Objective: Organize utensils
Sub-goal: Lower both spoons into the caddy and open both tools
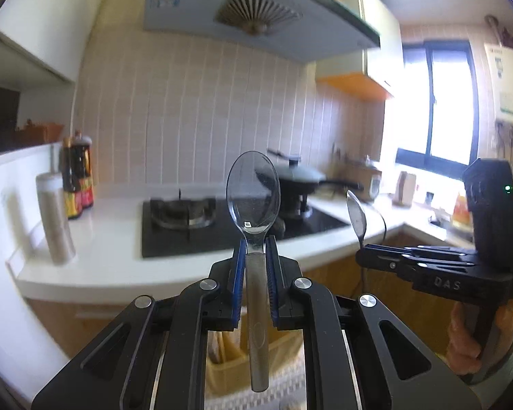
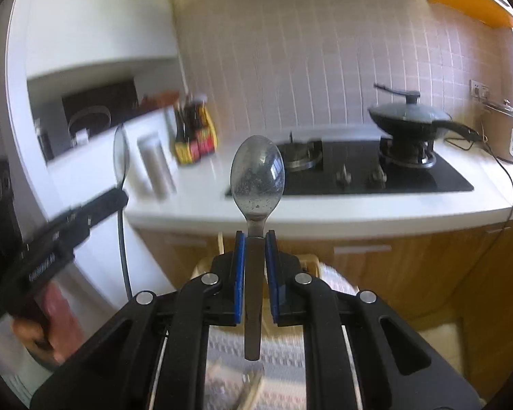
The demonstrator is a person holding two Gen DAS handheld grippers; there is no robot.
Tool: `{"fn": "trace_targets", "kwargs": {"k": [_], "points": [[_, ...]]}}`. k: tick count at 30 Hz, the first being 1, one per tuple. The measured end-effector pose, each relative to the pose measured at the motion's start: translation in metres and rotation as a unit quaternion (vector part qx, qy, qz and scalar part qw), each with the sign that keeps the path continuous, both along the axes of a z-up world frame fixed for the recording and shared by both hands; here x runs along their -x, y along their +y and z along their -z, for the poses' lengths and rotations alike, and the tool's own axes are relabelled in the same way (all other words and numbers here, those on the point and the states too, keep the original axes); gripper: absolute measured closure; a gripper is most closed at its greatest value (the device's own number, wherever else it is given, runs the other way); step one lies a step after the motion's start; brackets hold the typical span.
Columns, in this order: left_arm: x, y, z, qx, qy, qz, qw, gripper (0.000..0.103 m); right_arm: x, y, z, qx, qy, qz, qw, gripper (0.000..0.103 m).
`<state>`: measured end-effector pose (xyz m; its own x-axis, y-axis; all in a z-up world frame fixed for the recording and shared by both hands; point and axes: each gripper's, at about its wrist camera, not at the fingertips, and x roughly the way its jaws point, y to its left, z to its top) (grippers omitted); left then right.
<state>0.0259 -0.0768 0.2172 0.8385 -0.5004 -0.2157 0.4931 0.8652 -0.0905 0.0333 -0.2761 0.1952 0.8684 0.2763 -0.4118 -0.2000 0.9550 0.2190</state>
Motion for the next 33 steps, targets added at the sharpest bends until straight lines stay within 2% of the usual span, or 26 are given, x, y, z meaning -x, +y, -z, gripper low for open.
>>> {"fn": "trace_targets", "kwargs": {"k": [5,10,13,22,26,33], "points": [[-0.016,0.002,0.011,0.028,-0.03,-0.007,0.9991,0.093,-0.026,-0.011,0.003,-0.008,-0.047,0.022,0.999,0.093],[-0.047,0.006,0.04,0.047,-0.019,-0.001,0.9987,0.093,-0.045,-0.016,0.021,-0.022,-0.069,0.042,0.996,0.093],[-0.062,0.01,0.06,0.061,-0.011,-0.009,0.9981,0.093,-0.055,-0.013,0.036,-0.008,-0.08,0.057,0.995,0.093],[-0.085,0.006,0.101,0.044,-0.011,-0.034,0.9984,0.093,-0.085,-0.006,0.073,0.032,-0.081,0.069,0.994,0.093],[-0.087,0.005,0.11,0.033,-0.013,-0.038,0.9987,0.093,-0.092,-0.004,0.086,0.039,-0.077,0.069,0.994,0.093],[-0.094,0.013,0.119,0.045,0.009,-0.027,0.9986,0.092,-0.093,-0.002,0.098,0.046,-0.069,0.064,0.994,0.093]]}}
